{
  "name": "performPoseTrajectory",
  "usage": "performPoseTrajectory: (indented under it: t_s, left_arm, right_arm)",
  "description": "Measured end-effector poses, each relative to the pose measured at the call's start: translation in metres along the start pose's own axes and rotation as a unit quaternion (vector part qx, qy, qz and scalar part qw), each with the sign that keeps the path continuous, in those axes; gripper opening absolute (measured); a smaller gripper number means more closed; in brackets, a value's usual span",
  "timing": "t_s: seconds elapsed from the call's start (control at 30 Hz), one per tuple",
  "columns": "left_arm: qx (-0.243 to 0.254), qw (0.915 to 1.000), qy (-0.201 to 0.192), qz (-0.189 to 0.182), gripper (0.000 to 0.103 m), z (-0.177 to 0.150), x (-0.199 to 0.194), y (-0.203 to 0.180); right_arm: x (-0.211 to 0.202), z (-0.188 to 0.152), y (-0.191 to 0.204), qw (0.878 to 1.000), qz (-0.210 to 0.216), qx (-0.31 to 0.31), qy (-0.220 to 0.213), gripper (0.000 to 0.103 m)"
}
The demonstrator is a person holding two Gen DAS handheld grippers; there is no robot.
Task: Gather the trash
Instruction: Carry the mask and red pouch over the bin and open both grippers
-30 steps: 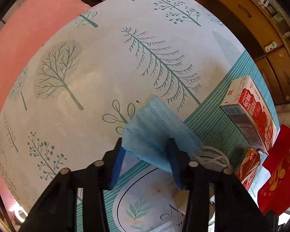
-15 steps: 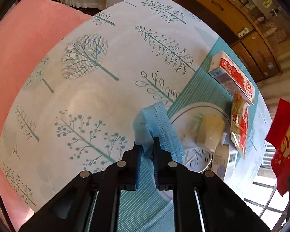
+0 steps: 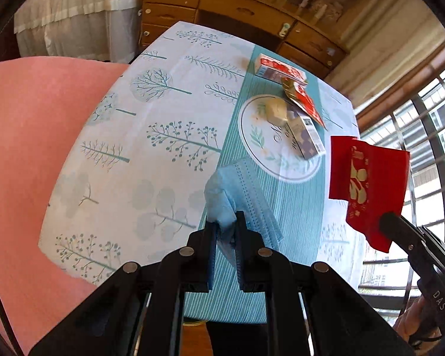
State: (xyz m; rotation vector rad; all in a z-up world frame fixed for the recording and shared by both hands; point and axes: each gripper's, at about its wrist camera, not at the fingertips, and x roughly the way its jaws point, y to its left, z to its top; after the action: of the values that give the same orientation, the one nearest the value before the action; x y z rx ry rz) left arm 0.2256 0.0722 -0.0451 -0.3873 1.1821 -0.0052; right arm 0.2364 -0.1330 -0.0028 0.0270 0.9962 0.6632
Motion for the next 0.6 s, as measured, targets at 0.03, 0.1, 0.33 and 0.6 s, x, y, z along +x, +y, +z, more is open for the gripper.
performPoseTrajectory:
  t_s: [0.03, 0.1, 0.33, 0.6]
  left_arm:
    - [0.015, 0.9999, -0.004, -0.005, 0.009, -0.013, -0.009, 0.004]
    - [0.043, 0.9988, -0.013, -0.016, 0.009, -0.036, -0.025, 0.013]
    - [0.107, 0.9934, -0.002, -0.041, 0.009, -0.120, -0.062, 0.047]
    - [0.141, 0.9881, 0.052, -0.036, 0.009, -0.206, -0.044, 0.066]
  right_arm:
    - [-0.007, -0.013, 0.014, 1.000, -0.004, 0.007, -0.002, 0.002]
    - [-0.018, -0.040, 0.041, 1.000, -0.007, 0.025, -0.002, 0.002]
    - [-0.033, -0.132, 0.119, 0.999, -0.012, 0.038, 0.037, 0.002]
    - [-0.018, -0.219, 0.148, 0.990, 0.004, 0.054, 0.132, 0.002]
